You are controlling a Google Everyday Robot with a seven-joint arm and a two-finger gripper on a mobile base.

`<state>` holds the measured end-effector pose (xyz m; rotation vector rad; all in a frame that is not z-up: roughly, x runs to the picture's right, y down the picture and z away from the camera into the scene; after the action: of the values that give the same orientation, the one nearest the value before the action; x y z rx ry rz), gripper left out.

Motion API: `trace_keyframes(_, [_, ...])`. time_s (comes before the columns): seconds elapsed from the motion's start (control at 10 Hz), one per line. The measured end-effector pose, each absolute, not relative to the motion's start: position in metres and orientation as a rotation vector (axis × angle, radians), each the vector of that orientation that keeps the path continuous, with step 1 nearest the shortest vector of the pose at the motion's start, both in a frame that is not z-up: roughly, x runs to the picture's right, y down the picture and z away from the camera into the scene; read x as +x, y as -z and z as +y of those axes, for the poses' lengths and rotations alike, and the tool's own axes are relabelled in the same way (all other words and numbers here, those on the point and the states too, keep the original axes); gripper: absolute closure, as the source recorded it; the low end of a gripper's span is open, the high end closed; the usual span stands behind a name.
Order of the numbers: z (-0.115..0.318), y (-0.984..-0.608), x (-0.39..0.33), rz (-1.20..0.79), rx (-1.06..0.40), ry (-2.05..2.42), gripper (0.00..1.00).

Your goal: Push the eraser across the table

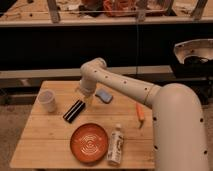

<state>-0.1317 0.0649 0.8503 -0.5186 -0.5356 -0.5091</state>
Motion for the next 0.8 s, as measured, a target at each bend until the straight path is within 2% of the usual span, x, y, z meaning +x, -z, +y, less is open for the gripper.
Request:
trace_keyframes(0.2, [0.067, -0.852, -0.135, -0.539, -0.522, 0.514, 0.32])
trace_keyframes(0.5, [0.070, -0.856, -0.139, -0.537, -0.529, 0.521, 0.56])
trace_keyframes(0.8, [0.074, -0.862, -0.142, -0.538, -0.538, 0.528, 0.87])
